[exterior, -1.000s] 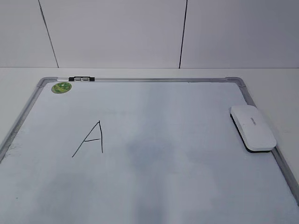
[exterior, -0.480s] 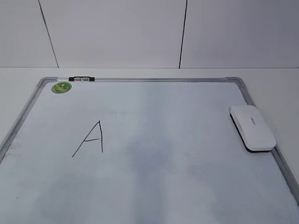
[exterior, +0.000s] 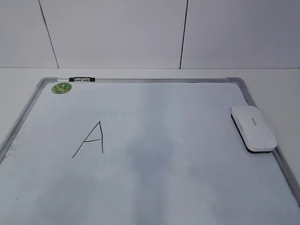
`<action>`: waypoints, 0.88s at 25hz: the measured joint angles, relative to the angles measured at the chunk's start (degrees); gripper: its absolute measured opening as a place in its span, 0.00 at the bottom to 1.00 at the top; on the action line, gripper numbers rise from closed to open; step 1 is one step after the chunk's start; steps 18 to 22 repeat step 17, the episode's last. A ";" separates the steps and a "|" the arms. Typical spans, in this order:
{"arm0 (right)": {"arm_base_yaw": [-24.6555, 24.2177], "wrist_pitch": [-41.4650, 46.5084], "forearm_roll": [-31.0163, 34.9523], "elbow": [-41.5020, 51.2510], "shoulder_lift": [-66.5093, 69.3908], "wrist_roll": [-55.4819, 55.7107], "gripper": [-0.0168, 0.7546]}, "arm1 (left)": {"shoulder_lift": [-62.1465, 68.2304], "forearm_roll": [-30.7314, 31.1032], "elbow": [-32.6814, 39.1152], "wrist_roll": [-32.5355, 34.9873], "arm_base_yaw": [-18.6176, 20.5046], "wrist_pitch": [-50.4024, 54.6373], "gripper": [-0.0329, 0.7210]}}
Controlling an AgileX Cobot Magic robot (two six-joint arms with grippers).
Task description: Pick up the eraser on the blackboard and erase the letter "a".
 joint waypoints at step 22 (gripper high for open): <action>0.00 0.00 -0.04 0.00 0.00 0.00 0.79 | 0.00 0.00 0.00 0.00 0.00 0.00 0.36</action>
